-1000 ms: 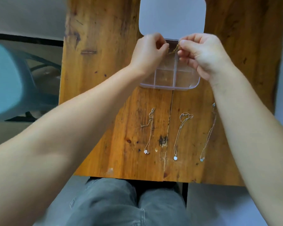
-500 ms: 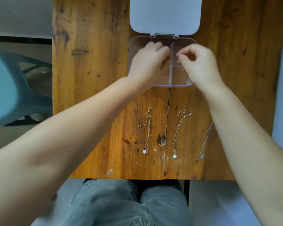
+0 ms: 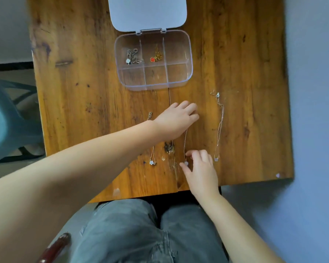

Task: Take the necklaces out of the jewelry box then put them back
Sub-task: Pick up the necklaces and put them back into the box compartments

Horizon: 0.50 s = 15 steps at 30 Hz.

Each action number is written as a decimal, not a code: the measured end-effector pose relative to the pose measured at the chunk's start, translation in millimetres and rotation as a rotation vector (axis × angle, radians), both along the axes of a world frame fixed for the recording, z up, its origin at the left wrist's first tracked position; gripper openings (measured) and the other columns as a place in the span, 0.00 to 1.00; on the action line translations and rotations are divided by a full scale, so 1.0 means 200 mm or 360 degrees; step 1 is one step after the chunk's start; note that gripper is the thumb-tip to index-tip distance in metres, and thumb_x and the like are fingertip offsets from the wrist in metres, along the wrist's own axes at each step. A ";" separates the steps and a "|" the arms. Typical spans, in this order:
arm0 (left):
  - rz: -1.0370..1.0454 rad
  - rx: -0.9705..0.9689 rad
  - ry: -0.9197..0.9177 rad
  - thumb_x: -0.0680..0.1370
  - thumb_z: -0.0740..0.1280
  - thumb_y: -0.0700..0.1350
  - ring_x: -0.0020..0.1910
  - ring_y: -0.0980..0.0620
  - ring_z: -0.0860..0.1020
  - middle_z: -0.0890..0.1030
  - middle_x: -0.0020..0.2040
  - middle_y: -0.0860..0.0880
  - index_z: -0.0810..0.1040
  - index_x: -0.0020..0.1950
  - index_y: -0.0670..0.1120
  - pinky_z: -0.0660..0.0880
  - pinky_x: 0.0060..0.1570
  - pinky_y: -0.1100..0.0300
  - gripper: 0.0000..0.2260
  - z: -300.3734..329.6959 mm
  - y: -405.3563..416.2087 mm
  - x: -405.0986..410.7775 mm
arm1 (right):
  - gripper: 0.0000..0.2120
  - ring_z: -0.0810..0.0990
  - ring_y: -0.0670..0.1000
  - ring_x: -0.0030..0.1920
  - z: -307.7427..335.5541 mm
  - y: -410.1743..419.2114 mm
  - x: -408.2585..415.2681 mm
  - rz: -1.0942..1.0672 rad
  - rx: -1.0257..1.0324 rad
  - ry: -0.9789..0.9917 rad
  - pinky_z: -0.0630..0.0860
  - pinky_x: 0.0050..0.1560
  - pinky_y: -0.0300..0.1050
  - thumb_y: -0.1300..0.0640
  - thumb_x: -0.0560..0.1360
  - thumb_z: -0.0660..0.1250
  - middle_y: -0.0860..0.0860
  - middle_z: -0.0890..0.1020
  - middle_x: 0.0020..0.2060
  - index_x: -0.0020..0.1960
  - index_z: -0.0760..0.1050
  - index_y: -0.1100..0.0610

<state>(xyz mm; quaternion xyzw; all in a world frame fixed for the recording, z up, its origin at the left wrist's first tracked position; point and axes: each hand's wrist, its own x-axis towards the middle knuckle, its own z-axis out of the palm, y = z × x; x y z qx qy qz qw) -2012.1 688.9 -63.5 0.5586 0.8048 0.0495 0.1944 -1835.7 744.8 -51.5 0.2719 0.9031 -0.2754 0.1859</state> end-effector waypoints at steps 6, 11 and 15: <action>0.0034 -0.0120 0.0012 0.75 0.60 0.32 0.47 0.42 0.74 0.75 0.52 0.40 0.70 0.57 0.40 0.73 0.48 0.52 0.11 0.03 -0.03 0.08 | 0.07 0.74 0.51 0.53 -0.03 0.01 0.01 0.0088 0.0045 0.0148 0.74 0.52 0.42 0.57 0.77 0.65 0.53 0.79 0.49 0.53 0.77 0.58; 0.0460 0.0120 -0.0384 0.79 0.58 0.39 0.44 0.47 0.74 0.76 0.48 0.43 0.72 0.50 0.40 0.73 0.43 0.54 0.04 0.07 -0.10 0.10 | 0.04 0.76 0.48 0.49 0.03 0.06 -0.03 -0.0216 -0.0344 0.0219 0.71 0.47 0.31 0.57 0.77 0.64 0.49 0.76 0.48 0.50 0.75 0.56; 0.1059 0.0625 -0.0595 0.77 0.64 0.38 0.39 0.56 0.73 0.77 0.42 0.50 0.74 0.45 0.43 0.70 0.41 0.73 0.01 0.21 -0.19 -0.01 | 0.01 0.78 0.44 0.43 0.17 0.05 -0.23 -0.0421 -0.0611 0.0502 0.73 0.41 0.28 0.57 0.77 0.65 0.48 0.79 0.43 0.48 0.73 0.52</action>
